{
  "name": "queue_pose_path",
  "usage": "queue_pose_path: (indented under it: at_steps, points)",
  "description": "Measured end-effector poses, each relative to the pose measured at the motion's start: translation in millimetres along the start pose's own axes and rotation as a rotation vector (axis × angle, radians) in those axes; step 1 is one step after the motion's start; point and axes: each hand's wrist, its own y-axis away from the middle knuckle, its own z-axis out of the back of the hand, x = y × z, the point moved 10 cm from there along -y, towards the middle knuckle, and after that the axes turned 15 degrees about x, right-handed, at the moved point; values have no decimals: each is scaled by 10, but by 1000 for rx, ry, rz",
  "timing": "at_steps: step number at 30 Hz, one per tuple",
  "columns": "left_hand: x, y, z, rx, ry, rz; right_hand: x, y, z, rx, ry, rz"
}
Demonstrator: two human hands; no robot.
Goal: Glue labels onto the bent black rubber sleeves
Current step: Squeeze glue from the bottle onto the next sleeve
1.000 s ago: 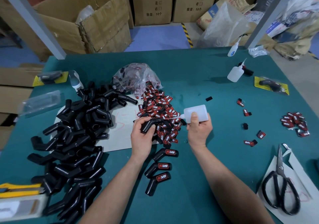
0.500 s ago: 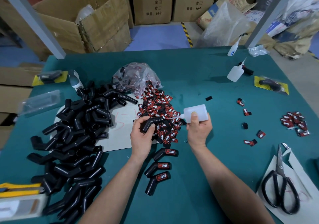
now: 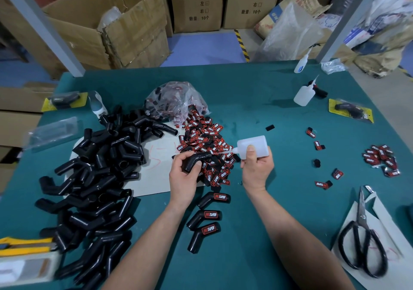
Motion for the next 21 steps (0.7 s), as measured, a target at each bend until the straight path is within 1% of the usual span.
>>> queue_pose_path:
  at_steps: [7,13,21]
  points:
    - [-47,10,-59,39,-69,-22,-16,53,-61,40,15,4]
    - [-57,9,-60,35,-68,-18,-15,64,-70,45,25,-2]
    - [-22,10,-45,24,-42,5,6,44,-59,36,-18,11]
